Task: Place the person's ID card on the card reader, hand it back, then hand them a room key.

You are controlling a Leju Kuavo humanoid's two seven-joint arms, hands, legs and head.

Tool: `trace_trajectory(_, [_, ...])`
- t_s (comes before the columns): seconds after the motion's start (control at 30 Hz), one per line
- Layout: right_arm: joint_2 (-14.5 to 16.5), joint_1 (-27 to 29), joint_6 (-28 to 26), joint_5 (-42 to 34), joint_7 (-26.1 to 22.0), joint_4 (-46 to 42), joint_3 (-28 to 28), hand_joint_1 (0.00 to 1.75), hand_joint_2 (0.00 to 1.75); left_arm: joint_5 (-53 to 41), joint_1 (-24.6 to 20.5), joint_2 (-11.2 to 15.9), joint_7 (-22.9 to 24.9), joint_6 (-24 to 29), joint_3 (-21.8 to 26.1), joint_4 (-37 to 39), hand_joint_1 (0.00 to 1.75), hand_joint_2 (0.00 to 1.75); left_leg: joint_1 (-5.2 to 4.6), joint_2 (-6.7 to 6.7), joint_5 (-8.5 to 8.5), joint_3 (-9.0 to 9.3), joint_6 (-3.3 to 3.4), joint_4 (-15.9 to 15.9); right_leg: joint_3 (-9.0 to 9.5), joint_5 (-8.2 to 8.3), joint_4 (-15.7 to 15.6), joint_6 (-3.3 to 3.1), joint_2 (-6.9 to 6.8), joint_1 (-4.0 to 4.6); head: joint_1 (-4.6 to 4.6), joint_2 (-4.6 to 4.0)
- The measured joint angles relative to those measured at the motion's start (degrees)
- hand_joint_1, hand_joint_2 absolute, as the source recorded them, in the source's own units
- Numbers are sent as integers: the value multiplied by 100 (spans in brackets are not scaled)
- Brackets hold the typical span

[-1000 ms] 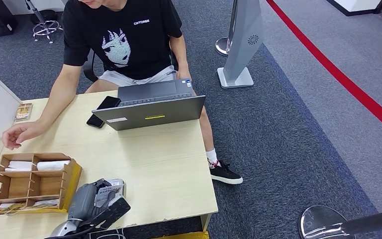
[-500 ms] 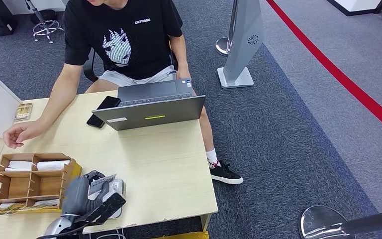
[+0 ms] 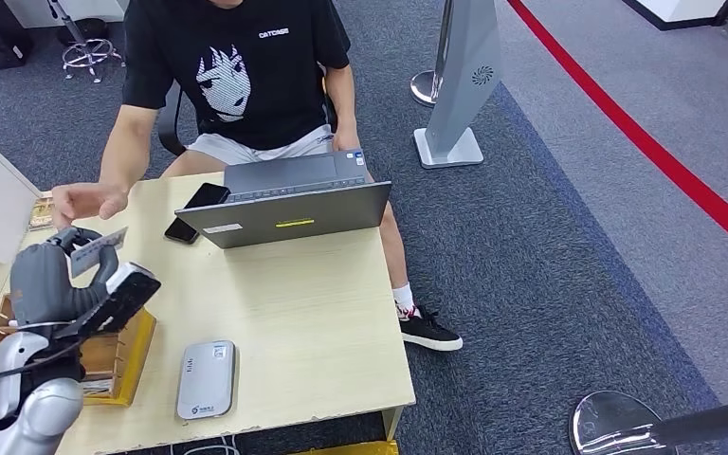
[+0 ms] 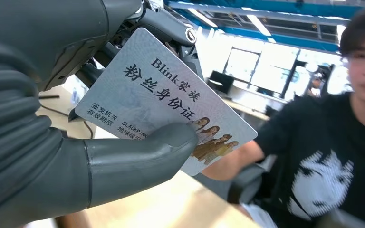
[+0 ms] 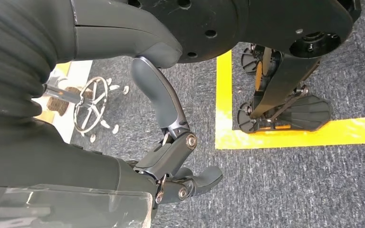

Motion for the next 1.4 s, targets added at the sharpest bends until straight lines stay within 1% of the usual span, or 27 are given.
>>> trace_trajectory(0.17, [1, -26, 48, 70, 7, 0, 78, 0, 175, 19, -478, 119, 150, -99, 218, 406, 175, 175, 0, 0, 0, 0, 0, 0, 0, 0, 0, 0, 1, 0, 2, 0])
trace_trajectory(0.27, [2, -32, 51, 81, 8, -1, 89, 0, 175, 31, -550, 132, 168, -106, 256, 491, 175, 175, 0, 0, 0, 0, 0, 0, 0, 0, 0, 0, 1, 0, 2, 0])
trace_trajectory(0.3, [4, -37, 51, 83, 13, -2, 97, 0, 175, 47, -586, 136, 171, -101, 287, 551, 150, 175, 0, 1, 0, 0, 0, 0, 0, 0, 0, 0, 1, 0, 2, 0])
trace_trajectory(0.4, [13, -52, 51, 87, 32, -2, 133, 0, 175, 108, -687, 137, 170, -69, 388, 770, 19, 175, -1, 3, 0, -1, 0, 0, -1, 0, 0, 0, 3, 0, 1, 0])
trace_trajectory(0.43, [15, -53, 51, 87, 35, -2, 140, 0, 175, 114, -684, 133, 167, -60, 392, 791, 0, 175, -1, 3, 0, -1, 0, 0, -1, 0, 0, 0, 3, -1, 1, 0])
trace_trajectory(0.8, [23, -53, 44, 83, 49, -7, 190, 0, 175, 191, -569, 124, 110, 65, 416, 792, 0, 175, 0, 2, 0, -3, 0, 0, -2, 0, 0, 0, 2, 0, 0, 0])
trace_trajectory(0.93, [22, -38, 26, 68, 44, -7, 195, 0, 175, 387, -420, 169, -17, 46, 445, 567, 0, 175, 0, 2, 0, -3, 0, 0, -2, 0, 0, 0, 2, 0, 0, 0])
trace_trajectory(1.03, [22, -12, 1, 52, 29, -5, 195, 0, 175, 527, -277, 274, -101, -128, 454, 267, 0, 175, 0, 2, -1, -4, 0, 0, -3, -1, 0, 0, 2, 0, 0, 0])
trace_trajectory(1.1, [22, 4, -19, 19, 18, -4, 194, 0, 175, 648, -181, 384, -152, -393, 454, 28, 0, 175, 0, 3, -1, -5, 0, 0, -5, -1, 0, 0, 3, 0, 0, 0])
trace_trajectory(1.23, [22, 19, -29, -41, 1, -4, 193, 0, 175, 903, -94, 708, -281, -1101, 437, -406, 0, 175, 2, 4, -1, -8, 0, 0, -10, -1, 0, 0, 4, 1, -1, 0])
trace_trajectory(1.27, [21, 24, -26, -44, -1, -4, 193, 0, 175, 941, -95, 816, -323, -1276, 424, -501, 0, 175, 3, 4, -1, -8, 0, 0, -11, -1, 0, 0, 4, 2, -1, 0])
trace_trajectory(1.4, [8, 51, 15, -61, -15, -4, 192, 0, 175, 1149, -123, 1427, -624, -2101, 339, -970, 0, 175, 5, 7, 0, -7, -1, -1, -13, -1, 0, 0, 6, 3, 0, 0])
